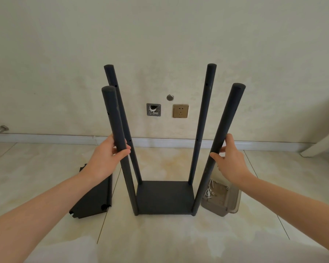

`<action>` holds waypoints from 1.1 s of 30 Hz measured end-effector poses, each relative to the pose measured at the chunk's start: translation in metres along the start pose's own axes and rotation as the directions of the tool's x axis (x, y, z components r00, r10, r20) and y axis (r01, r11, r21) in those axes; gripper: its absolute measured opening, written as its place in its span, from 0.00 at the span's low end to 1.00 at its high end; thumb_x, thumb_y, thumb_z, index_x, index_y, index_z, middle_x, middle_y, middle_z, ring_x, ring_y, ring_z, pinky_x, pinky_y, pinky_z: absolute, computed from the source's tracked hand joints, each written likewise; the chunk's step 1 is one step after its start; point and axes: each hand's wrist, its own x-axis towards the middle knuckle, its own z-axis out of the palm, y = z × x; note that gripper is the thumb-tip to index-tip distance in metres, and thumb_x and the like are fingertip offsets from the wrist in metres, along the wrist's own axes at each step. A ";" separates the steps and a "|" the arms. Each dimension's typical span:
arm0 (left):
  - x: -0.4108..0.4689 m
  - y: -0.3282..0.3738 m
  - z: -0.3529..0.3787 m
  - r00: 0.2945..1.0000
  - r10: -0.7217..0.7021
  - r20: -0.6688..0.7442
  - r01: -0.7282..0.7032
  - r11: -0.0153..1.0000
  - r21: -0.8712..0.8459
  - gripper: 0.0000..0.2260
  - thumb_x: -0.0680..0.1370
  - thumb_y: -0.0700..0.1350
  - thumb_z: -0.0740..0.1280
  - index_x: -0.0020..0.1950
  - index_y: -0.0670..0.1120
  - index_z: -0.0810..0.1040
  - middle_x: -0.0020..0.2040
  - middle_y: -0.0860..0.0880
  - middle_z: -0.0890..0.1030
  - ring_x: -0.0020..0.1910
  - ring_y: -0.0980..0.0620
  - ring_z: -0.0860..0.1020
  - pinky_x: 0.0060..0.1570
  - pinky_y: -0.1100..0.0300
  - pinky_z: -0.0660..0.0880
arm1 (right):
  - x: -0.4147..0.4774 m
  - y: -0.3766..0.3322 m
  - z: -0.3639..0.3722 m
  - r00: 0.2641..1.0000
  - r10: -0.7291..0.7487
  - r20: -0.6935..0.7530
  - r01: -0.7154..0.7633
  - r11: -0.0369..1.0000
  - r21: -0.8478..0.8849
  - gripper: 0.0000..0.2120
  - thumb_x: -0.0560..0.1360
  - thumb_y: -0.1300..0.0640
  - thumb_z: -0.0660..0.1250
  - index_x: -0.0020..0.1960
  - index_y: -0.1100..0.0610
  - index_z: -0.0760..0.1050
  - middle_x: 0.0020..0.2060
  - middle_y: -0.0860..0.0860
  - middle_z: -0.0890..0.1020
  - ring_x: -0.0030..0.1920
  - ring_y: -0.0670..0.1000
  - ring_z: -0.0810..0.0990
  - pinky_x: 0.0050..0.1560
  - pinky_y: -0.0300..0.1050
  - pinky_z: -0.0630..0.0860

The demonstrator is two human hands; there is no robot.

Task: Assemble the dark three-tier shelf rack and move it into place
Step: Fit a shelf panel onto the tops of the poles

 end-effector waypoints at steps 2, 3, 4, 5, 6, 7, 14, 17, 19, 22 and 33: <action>-0.001 0.001 0.000 1.000 -0.010 -0.009 0.009 1.000 -0.020 0.10 0.79 0.43 0.71 0.53 0.57 0.74 0.48 0.59 0.83 0.48 0.64 0.81 0.47 0.70 0.72 | 0.002 0.000 0.000 1.000 -0.018 0.002 0.018 1.000 0.002 0.23 0.79 0.62 0.67 0.69 0.53 0.61 0.59 0.54 0.79 0.44 0.48 0.76 0.42 0.41 0.77; -0.002 0.002 0.000 1.000 -0.016 -0.014 0.016 0.999 -0.029 0.10 0.79 0.43 0.71 0.53 0.58 0.73 0.48 0.59 0.83 0.48 0.64 0.81 0.46 0.71 0.71 | 0.004 0.000 0.000 1.000 -0.031 0.002 0.031 1.000 -0.002 0.23 0.79 0.61 0.67 0.69 0.52 0.62 0.58 0.53 0.79 0.42 0.47 0.76 0.39 0.36 0.74; -0.003 0.003 0.000 1.000 -0.023 -0.017 0.022 0.999 -0.038 0.11 0.79 0.43 0.70 0.52 0.58 0.73 0.48 0.59 0.83 0.47 0.65 0.80 0.45 0.71 0.71 | 0.005 0.002 -0.001 0.999 -0.041 0.002 0.041 0.999 -0.016 0.22 0.78 0.60 0.68 0.68 0.52 0.63 0.56 0.51 0.78 0.39 0.44 0.75 0.36 0.31 0.71; -0.003 0.003 0.000 0.999 -0.031 -0.016 0.030 0.998 -0.047 0.10 0.79 0.44 0.70 0.52 0.59 0.73 0.48 0.59 0.83 0.46 0.67 0.80 0.44 0.72 0.70 | 0.006 0.003 -0.002 0.999 -0.047 0.001 0.047 0.998 -0.036 0.21 0.78 0.59 0.68 0.67 0.52 0.64 0.55 0.50 0.78 0.37 0.42 0.74 0.33 0.28 0.69; -0.004 0.002 0.000 0.999 -0.040 -0.010 0.039 0.998 -0.055 0.10 0.79 0.44 0.70 0.52 0.58 0.74 0.49 0.59 0.82 0.46 0.67 0.80 0.43 0.72 0.70 | 0.006 0.005 -0.002 0.999 -0.049 0.001 0.049 0.997 -0.057 0.20 0.78 0.58 0.68 0.67 0.53 0.65 0.55 0.50 0.78 0.36 0.40 0.74 0.32 0.27 0.69; -0.004 0.001 0.000 0.999 -0.047 0.001 0.047 0.997 -0.057 0.09 0.79 0.44 0.70 0.54 0.57 0.75 0.49 0.59 0.82 0.46 0.67 0.80 0.43 0.72 0.70 | 0.005 0.008 -0.002 0.999 -0.046 0.000 0.046 0.996 -0.074 0.19 0.79 0.57 0.68 0.66 0.53 0.66 0.55 0.50 0.79 0.36 0.40 0.75 0.34 0.28 0.70; -0.008 -0.012 -0.012 0.985 -0.087 0.150 0.082 0.996 0.040 0.11 0.81 0.45 0.68 0.64 0.50 0.78 0.54 0.58 0.81 0.52 0.64 0.78 0.51 0.68 0.73 | -0.003 0.022 0.002 0.972 0.175 0.159 -0.087 0.889 -0.449 0.16 0.79 0.44 0.65 0.52 0.59 0.75 0.40 0.53 0.82 0.31 0.43 0.74 0.27 0.33 0.65; -0.010 -0.022 -0.024 0.969 -0.137 0.205 0.131 0.990 0.044 0.11 0.81 0.43 0.68 0.63 0.49 0.80 0.56 0.53 0.83 0.56 0.55 0.80 0.56 0.58 0.79 | -0.013 0.028 0.013 0.948 0.171 0.269 0.000 0.843 -0.538 0.10 0.80 0.48 0.64 0.48 0.55 0.73 0.34 0.47 0.76 0.33 0.43 0.76 0.27 0.32 0.66; -0.011 -0.031 -0.033 0.956 -0.190 0.223 0.183 0.982 0.052 0.09 0.80 0.43 0.69 0.61 0.48 0.81 0.55 0.51 0.83 0.55 0.55 0.81 0.52 0.61 0.79 | -0.021 0.028 0.027 0.930 0.135 0.341 0.092 0.815 -0.572 0.10 0.80 0.49 0.63 0.43 0.53 0.72 0.34 0.46 0.77 0.33 0.43 0.77 0.27 0.31 0.65; -0.013 -0.052 -0.044 0.931 -0.280 0.235 0.276 0.960 0.048 0.09 0.79 0.41 0.70 0.59 0.46 0.80 0.52 0.49 0.84 0.51 0.54 0.83 0.48 0.64 0.79 | -0.033 0.026 0.056 0.880 0.111 0.462 0.209 0.782 -0.587 0.08 0.82 0.50 0.60 0.48 0.52 0.73 0.36 0.46 0.78 0.35 0.44 0.78 0.32 0.33 0.71; -0.037 -0.208 -0.061 0.810 -0.579 0.093 0.569 0.815 0.113 0.05 0.80 0.36 0.66 0.55 0.40 0.79 0.49 0.41 0.83 0.48 0.45 0.82 0.44 0.60 0.77 | -0.061 0.006 0.227 0.641 0.168 0.749 0.335 0.817 -0.470 0.11 0.81 0.54 0.57 0.55 0.59 0.73 0.49 0.55 0.80 0.40 0.51 0.75 0.42 0.45 0.72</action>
